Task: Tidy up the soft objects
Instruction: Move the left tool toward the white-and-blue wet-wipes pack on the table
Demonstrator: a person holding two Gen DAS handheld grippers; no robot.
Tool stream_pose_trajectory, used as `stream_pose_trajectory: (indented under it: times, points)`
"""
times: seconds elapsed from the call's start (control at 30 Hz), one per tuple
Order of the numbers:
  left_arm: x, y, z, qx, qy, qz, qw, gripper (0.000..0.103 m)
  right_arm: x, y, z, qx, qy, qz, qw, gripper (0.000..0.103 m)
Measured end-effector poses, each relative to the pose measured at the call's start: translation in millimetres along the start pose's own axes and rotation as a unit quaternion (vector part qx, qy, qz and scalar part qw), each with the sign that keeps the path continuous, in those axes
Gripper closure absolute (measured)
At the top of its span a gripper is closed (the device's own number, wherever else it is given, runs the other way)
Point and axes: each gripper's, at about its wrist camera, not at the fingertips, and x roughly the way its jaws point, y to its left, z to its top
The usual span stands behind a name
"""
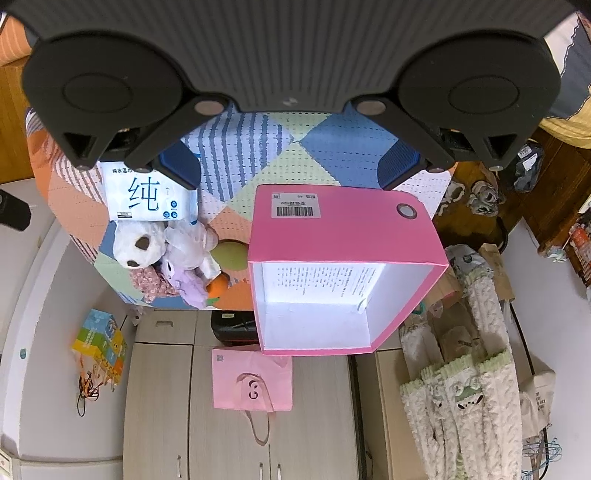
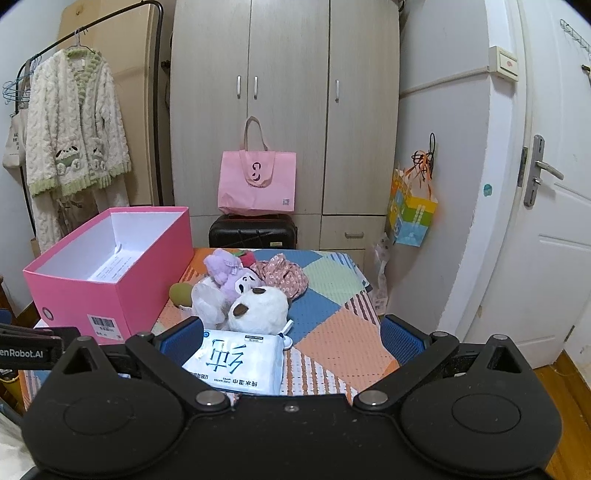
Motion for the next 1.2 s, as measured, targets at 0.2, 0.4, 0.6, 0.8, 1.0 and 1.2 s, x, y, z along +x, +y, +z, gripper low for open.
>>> stream_pose_trajectory:
  times: [0.2, 0.4, 0.6, 0.8, 1.0, 1.2]
  points:
    - [-7, -3, -1, 0.014, -0.033, -0.011, 0.9993, 0.000, 0, 0, 0, 0.000, 0.000, 0.000, 1.000, 0.000]
    - [-7, -1, -1, 0.002, -0.045, -0.024, 0.9987, 0.000, -3, 0, -1, 0.005, -0.002, 0.009, 1.000, 0.000]
    - [-12, 7, -8, -0.010, -0.073, -0.033, 0.9968, 0.000, -5, 2, -2, -0.002, -0.008, 0.002, 1.000, 0.000]
    - [-13, 13, -9, -0.015, -0.075, -0.025, 0.9968, 0.000, -10, 3, -3, -0.008, -0.020, 0.008, 1.000, 0.000]
    - [-13, 16, -10, -0.012, -0.079, -0.011, 0.9967, 0.000, -13, 6, -4, -0.014, -0.029, -0.005, 0.999, 0.000]
    - [-15, 14, -13, -0.006, -0.086, -0.002, 0.9963, 0.000, -11, 7, -5, -0.017, -0.032, -0.024, 0.999, 0.000]
